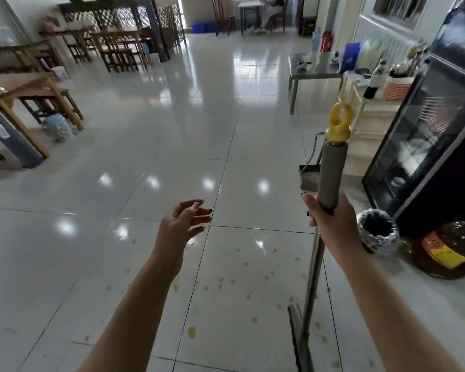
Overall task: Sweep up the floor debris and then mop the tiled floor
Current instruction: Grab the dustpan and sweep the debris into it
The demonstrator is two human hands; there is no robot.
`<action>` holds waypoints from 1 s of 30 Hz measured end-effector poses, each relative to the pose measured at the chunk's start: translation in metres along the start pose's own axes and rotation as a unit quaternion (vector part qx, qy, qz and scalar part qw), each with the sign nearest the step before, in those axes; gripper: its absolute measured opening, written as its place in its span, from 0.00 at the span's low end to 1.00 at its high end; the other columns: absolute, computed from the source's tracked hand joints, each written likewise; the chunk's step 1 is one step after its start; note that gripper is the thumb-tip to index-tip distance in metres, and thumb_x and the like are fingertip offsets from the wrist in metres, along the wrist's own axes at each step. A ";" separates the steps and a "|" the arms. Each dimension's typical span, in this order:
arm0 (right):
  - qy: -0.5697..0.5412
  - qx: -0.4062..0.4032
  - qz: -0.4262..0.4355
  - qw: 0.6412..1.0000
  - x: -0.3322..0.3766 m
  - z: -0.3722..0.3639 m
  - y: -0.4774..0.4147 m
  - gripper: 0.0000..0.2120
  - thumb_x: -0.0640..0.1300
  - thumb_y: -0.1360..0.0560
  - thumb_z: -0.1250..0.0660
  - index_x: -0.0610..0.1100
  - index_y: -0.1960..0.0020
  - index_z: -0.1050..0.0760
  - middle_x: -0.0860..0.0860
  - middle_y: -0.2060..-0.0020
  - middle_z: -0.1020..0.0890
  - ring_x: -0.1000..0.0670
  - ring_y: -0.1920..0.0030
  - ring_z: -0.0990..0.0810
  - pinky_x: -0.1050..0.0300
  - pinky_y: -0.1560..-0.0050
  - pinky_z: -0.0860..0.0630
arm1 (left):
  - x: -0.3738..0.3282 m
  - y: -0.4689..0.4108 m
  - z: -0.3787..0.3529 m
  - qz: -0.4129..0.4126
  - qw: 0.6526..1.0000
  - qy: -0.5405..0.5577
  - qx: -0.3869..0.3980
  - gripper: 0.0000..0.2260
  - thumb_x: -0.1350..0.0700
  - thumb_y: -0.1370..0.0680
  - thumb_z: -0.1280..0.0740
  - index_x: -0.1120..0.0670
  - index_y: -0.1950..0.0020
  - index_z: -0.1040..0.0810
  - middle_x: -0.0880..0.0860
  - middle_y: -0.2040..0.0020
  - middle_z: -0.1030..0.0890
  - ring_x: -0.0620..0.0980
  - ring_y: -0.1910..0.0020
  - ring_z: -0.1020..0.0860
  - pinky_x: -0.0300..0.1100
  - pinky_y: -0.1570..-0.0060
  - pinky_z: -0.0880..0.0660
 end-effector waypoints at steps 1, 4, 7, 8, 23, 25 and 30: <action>0.001 -0.004 0.001 1.000 -0.003 -0.001 -0.008 0.11 0.51 0.29 0.29 0.51 0.59 0.31 0.52 0.71 0.24 0.60 0.77 0.27 0.71 0.74 0.29 | -0.002 -0.009 -0.003 -0.003 1.000 -0.001 0.001 0.08 0.59 0.20 0.41 0.53 0.50 0.22 0.48 0.61 0.16 0.45 0.59 0.17 0.40 0.56 0.24; -0.006 -0.010 0.002 1.000 -0.006 -0.008 -0.029 0.10 0.50 0.29 0.29 0.50 0.58 0.31 0.53 0.71 0.24 0.59 0.76 0.27 0.70 0.74 0.29 | -0.003 -0.031 -0.008 -0.013 1.000 -0.014 0.002 0.08 0.59 0.21 0.41 0.53 0.49 0.23 0.49 0.60 0.15 0.46 0.58 0.17 0.41 0.55 0.25; -0.008 -0.012 0.009 1.000 -0.008 -0.017 -0.055 0.10 0.50 0.29 0.29 0.50 0.60 0.30 0.54 0.72 0.24 0.60 0.76 0.26 0.70 0.74 0.28 | -0.001 -0.058 -0.011 -0.006 1.000 -0.020 0.017 0.08 0.59 0.21 0.41 0.53 0.48 0.23 0.49 0.60 0.15 0.46 0.57 0.17 0.41 0.55 0.25; -0.010 -0.012 0.008 1.000 -0.009 -0.020 -0.064 0.10 0.50 0.29 0.30 0.50 0.60 0.30 0.54 0.72 0.24 0.60 0.76 0.26 0.69 0.73 0.28 | 0.000 -0.068 -0.012 -0.002 1.000 -0.022 0.022 0.08 0.60 0.21 0.41 0.52 0.48 0.23 0.49 0.60 0.16 0.46 0.57 0.17 0.41 0.55 0.25; 0.054 -0.058 0.010 0.997 -0.019 -0.127 -0.215 0.10 0.47 0.28 0.29 0.50 0.60 0.31 0.53 0.73 0.27 0.59 0.76 0.29 0.65 0.73 0.26 | -0.004 -0.305 -0.011 0.003 0.990 -0.045 0.132 0.08 0.60 0.21 0.40 0.51 0.50 0.22 0.48 0.60 0.16 0.44 0.58 0.18 0.42 0.54 0.25; 0.068 -0.066 0.017 0.995 -0.022 -0.141 -0.229 0.09 0.49 0.29 0.29 0.54 0.60 0.31 0.54 0.73 0.27 0.59 0.75 0.28 0.64 0.72 0.26 | -0.006 -0.332 -0.016 -0.002 0.987 -0.056 0.149 0.08 0.60 0.21 0.40 0.51 0.50 0.22 0.49 0.58 0.16 0.47 0.57 0.19 0.42 0.54 0.26; 0.074 -0.074 0.009 0.994 -0.028 -0.154 -0.266 0.11 0.56 0.33 0.28 0.55 0.63 0.30 0.58 0.74 0.26 0.58 0.73 0.28 0.60 0.69 0.25 | -0.014 -0.387 -0.037 -0.012 0.981 -0.045 0.188 0.08 0.60 0.21 0.40 0.52 0.50 0.23 0.52 0.56 0.17 0.50 0.55 0.19 0.42 0.55 0.26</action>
Point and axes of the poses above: each hand's wrist, its own y-axis away from the middle knuckle, its own z-axis out of the back of the hand, x = y × z, the point moved 2 cm from there along -y, towards the middle knuckle
